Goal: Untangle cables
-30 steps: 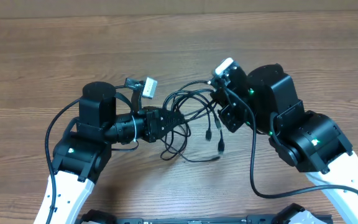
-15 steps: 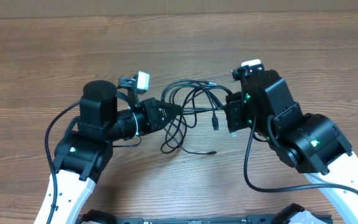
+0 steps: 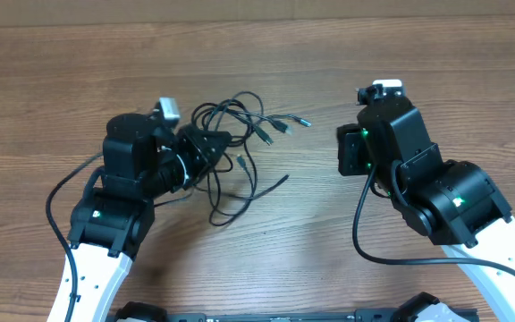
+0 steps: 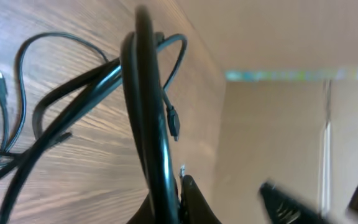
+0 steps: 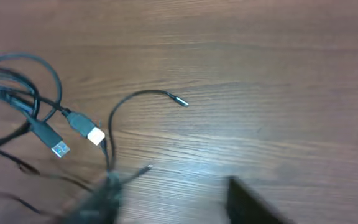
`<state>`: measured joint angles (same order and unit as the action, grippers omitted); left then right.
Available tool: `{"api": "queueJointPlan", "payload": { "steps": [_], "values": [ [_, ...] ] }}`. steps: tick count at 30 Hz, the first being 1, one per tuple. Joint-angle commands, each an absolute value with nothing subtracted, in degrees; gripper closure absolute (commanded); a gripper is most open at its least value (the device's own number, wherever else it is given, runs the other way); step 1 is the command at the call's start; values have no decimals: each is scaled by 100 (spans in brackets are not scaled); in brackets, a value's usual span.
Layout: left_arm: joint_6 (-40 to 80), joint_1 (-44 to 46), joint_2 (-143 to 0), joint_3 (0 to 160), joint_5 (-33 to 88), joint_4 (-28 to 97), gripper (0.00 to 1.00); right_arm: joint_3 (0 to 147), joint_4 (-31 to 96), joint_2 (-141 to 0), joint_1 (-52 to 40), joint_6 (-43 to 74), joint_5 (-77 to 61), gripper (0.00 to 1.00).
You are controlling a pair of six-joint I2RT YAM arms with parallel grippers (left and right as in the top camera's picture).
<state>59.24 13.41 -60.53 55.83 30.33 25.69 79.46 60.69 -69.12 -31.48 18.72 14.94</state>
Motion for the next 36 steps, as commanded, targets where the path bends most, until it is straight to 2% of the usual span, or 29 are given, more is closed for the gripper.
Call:
{"api": "queueJointPlan", "payload": {
  "steps": [1,2,7,9,13,14,16,18,21,27,29,32,36],
  "values": [
    [3398,1352,-5990,5640,4346,2585,96,8064,6027,-6820,-3144,1092,1441,16],
    [2307,1352,-5990,5640,5144,2624,96,8064,5996,-6820,-3144,366,1179,7],
    [311,1352,-5990,5640,7035,2683,96,8064,6005,-6820,-3144,-2156,-1188,6],
    [-23,1352,-5990,5640,7417,2683,96,8064,6034,-6820,-3142,-2867,-1876,8],
    [-25,1352,-5990,5640,7413,2681,96,8064,6029,-6820,-3142,-3017,-1962,18],
    [-23,1352,-5990,5640,7365,2681,96,8064,6031,-6820,-3142,-3015,-1962,29],
    [64,1352,-5990,5640,7030,2685,96,8064,6036,-6820,-3142,-3011,-1964,73],
    [526,1352,-5990,5640,6469,2698,96,8064,6036,-6820,-3142,-3009,-1964,96],
    [1638,1350,-5990,5640,5336,2698,96,8064,6077,-6820,-3142,-2871,-1957,96],
    [3841,1350,-5990,5640,3367,2838,96,8064,6086,-6820,-3142,-1645,-1684,96],
    [5089,1350,-5990,5640,2438,3332,96,8064,6053,-6820,-3142,-1450,-1568,96],
    [5957,1352,-5990,5640,1883,3955,96,8064,5955,-6820,-3142,-1374,-1562,96],
    [6401,1350,-5990,5640,1868,4226,96,8064,5734,-6820,-3142,-926,-1494,96]
  ]
}}
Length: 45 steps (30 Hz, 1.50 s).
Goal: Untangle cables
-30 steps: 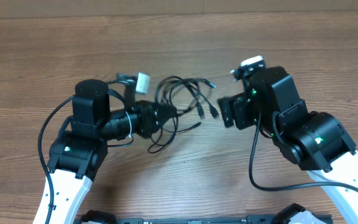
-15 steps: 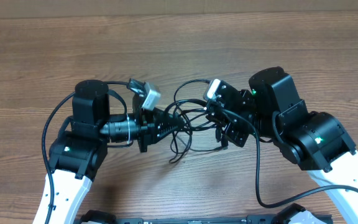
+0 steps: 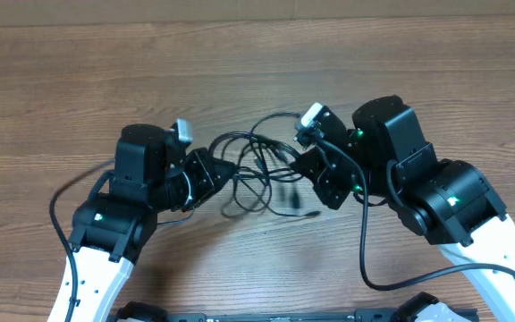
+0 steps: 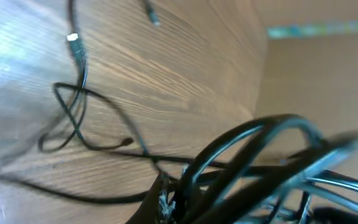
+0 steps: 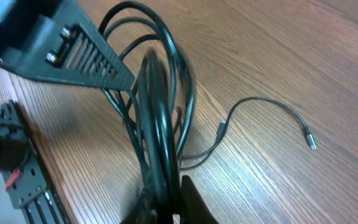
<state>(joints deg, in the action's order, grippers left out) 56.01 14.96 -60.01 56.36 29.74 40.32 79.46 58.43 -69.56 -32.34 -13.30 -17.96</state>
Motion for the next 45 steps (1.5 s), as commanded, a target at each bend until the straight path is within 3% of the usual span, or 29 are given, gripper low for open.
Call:
{"api": "queueJointPlan", "payload": {
  "steps": [1,8,13,16,17,19,22,24,26,28,34,36,37,39,43,45],
  "values": [
    [6517,1350,-5990,5640,1870,4248,96,8064,5693,-6820,-3142,-788,-1424,96],
    [6967,1350,-5990,5640,1841,4246,96,8064,6104,-6820,-3142,1219,375,96],
    [8934,1352,-5990,5640,1544,4244,96,8064,6272,-6820,-3142,2128,528,96],
    [8374,1352,-5990,5640,1533,3824,96,8064,6208,-6820,-3142,2073,530,96],
    [7999,1352,-5990,5640,1577,3660,96,8064,6206,-6820,-3142,1951,528,90],
    [6169,1352,-5990,5640,1984,3148,96,8064,6215,-6820,-3144,1135,366,62],
    [3999,1352,-5990,5640,2635,3155,96,8064,6230,-6820,-3144,128,-84,36],
    [2043,1352,-5990,5640,3997,3319,96,8064,6226,-6820,-3142,-652,-716,15],
    [652,1352,-5988,5640,5614,3339,96,8064,6226,-6823,-3144,-1199,-1299,5],
    [56,1352,-5990,5640,6591,3203,96,8064,6228,-6823,-3144,-1549,-1793,0],
    [-10,1352,-5988,5640,7771,2368,96,8064,6228,-6908,-3142,-1662,-1896,2],
    [-3,1352,-5988,5640,7942,2080,96,8064,6230,-6989,-3142,-1732,-1903,29],
    [-3,1352,-5988,5640,7913,2069,96,8064,6230,-6995,-3142,-1743,-1903,35],
    [54,1341,-5988,5642,7548,2071,96,8064,6230,-7022,-3142,-1739,-1907,73],
    [1678,1341,-5988,5640,5710,2067,96,8064,6276,-7022,-3142,-1275,-1634,75],
    [2552,1341,-5988,5640,4772,2071,96,8064,6440,-7022,-3142,-484,-755,75]
  ]
}}
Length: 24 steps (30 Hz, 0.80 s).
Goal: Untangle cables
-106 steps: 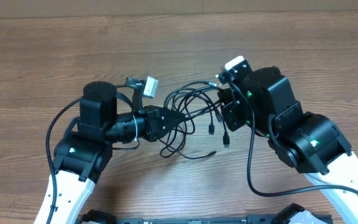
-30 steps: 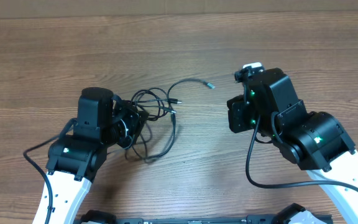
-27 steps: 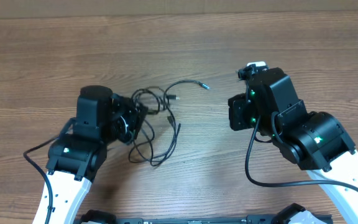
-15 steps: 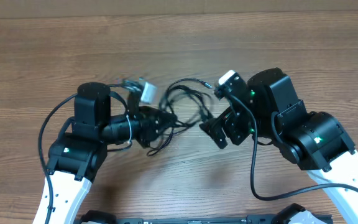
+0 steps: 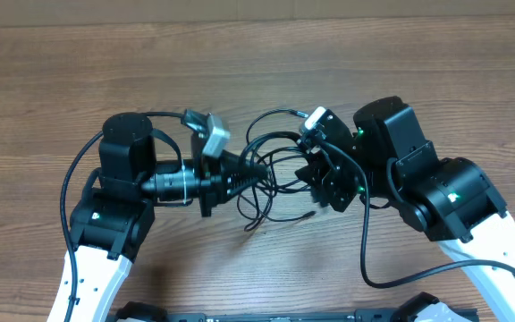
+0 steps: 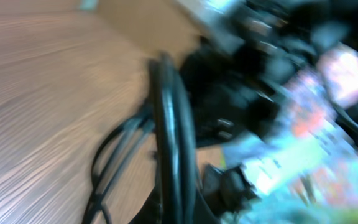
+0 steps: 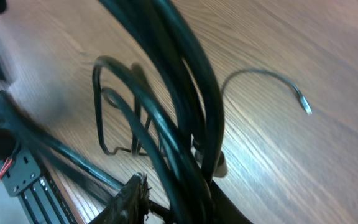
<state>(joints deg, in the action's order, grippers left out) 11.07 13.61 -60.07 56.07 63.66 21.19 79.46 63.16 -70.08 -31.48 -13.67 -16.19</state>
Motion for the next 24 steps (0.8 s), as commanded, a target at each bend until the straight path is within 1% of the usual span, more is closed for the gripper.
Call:
{"api": "queueJointPlan", "payload": {
  "steps": [1,3,5,7,8,9,10,11,12,13,14,16,17,19,22,24],
  "values": [
    [2891,1341,-5988,5640,4427,2073,96,8064,6554,-7022,-3142,-27,-261,75],
    [3592,1341,-5988,5640,3789,2093,96,8064,6751,-7022,-3142,679,447,75],
    [4171,1341,-5988,5640,3293,2180,96,8064,6785,-7022,-3142,1076,617,75],
    [4268,1341,-5990,5640,3271,2198,96,8064,6676,-7022,-3142,1111,593,75],
    [4051,1341,-5988,5640,3433,2196,96,8064,6582,-7022,-3142,1057,582,72],
    [3548,1341,-5988,5642,3769,2180,96,8064,6497,-7022,-3144,768,451,65],
    [2871,1341,-5988,5640,4324,2209,96,8064,6372,-7022,-3144,379,174,52],
    [2307,1341,-5988,5642,4816,2265,96,8064,6243,-7022,-3144,14,-202,34],
    [1822,1341,-5990,5640,5146,2381,96,8064,6088,-7022,-3144,-338,-692,21],
    [1490,1341,-5990,5640,5354,2510,96,8064,5920,-7022,-3142,-593,-1135,5],
    [1219,1341,-5990,5640,5627,2593,96,8064,5765,-7022,-3142,-762,-1441,0],
    [681,1347,-5990,5640,6731,2515,96,8064,5419,-7022,-3142,-779,-1557,0],
    [530,1352,-5990,5640,7048,2502,96,8064,5345,-7028,-3142,-779,-1555,0],
    [379,1352,-5990,5640,7454,2504,96,8064,5253,-7065,-3142,-733,-1557,0],
    [381,1354,-5990,5640,7688,2508,96,8064,5207,-7194,-3142,-705,-1555,0],
    [381,1354,-5990,5640,7918,2578,96,8064,5011,-7282,-3142,-355,-1332,0]
  ]
}}
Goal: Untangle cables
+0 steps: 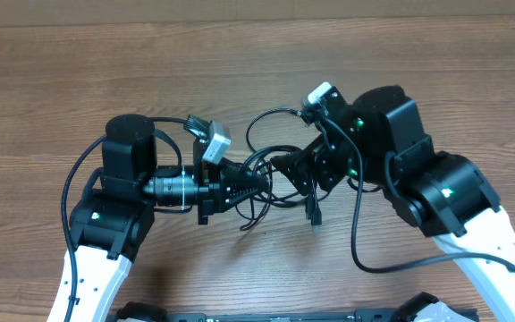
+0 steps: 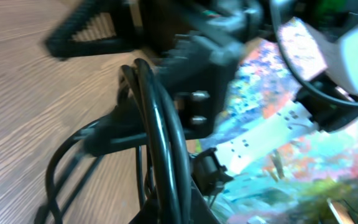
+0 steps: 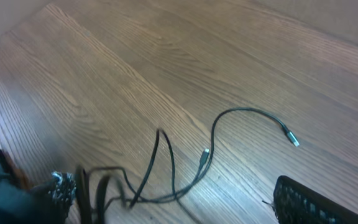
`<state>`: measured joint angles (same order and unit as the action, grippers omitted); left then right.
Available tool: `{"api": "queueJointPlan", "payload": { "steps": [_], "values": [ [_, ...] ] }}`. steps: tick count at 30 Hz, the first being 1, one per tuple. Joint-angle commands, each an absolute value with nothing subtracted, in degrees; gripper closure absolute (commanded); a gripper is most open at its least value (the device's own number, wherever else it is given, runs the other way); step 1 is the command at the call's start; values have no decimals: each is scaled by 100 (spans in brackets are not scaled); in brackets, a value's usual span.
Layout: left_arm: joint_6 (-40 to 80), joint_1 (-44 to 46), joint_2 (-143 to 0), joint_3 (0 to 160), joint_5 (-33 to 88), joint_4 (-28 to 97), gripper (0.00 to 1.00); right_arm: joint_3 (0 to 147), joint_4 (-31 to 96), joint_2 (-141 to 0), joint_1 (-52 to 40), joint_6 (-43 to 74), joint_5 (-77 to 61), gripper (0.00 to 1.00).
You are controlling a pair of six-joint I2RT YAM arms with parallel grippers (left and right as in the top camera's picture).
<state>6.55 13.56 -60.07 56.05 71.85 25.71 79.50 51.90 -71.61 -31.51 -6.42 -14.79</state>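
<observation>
A tangle of thin black cables (image 1: 259, 170) hangs between the two grippers near the table's middle, with one loop (image 1: 269, 116) sticking out toward the far side and one plug end (image 1: 314, 215) dangling near the front. My left gripper (image 1: 242, 190) points right and is shut on several strands (image 2: 160, 137), which run through its jaws (image 2: 180, 211). My right gripper (image 1: 296, 170) faces it, close by, open; its fingers (image 3: 306, 199) stand wide apart over loose strands (image 3: 166, 165) and a thin cable with a plug (image 3: 253, 112) on the wood.
The wooden table (image 1: 257, 54) stretches all round the tangle. The left arm's own supply cable (image 1: 65, 192) loops out to the left, and the right arm's (image 1: 358, 233) hangs near the front. A cardboard wall runs along the far edge.
My right gripper was shut on the cable bundle; now it is open and the strands lie loose below it. The left gripper still holds its strands, almost where it was.
First my left gripper held the tangle at the left while the right stood open and apart. Then the right gripper was shut on the bundle next to the left one. Later the left wrist had turned, both still gripping. Now only the left holds.
</observation>
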Motion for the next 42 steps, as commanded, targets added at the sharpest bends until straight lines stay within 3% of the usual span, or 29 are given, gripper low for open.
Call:
{"api": "queueJointPlan", "payload": {
  "steps": [1,7,13,18,23,29,35,38,42],
  "values": [
    [379,1356,-5990,5640,8128,2644,96,8064,4877,-7325,-3142,58,-941,0],
    [316,1356,-5988,5640,8418,3225,96,8064,4355,-7472,-3135,1813,1396,0],
    [233,1350,-5988,5640,8510,3387,96,8064,4574,-7472,-2665,1826,2132,0],
    [502,1350,-5988,5640,7802,3382,96,8064,5339,-7472,-2268,1761,1347,0],
    [1800,1350,-5988,5640,6259,3382,96,8064,5975,-7472,-2270,1774,698,0],
    [3754,1339,-5988,5640,5013,2847,96,8064,6189,-7472,-2268,1800,-1365,0],
    [5854,1341,-5990,5640,4705,1817,96,8064,5865,-7472,-2270,1852,-3686,0],
    [6399,1352,-5990,5640,4696,1142,96,8064,5367,-7494,-2281,3658,-4001,0],
    [6987,1352,-5990,5640,4705,338,96,8064,5109,-7688,-2314,4718,-4018,0]
  ]
}}
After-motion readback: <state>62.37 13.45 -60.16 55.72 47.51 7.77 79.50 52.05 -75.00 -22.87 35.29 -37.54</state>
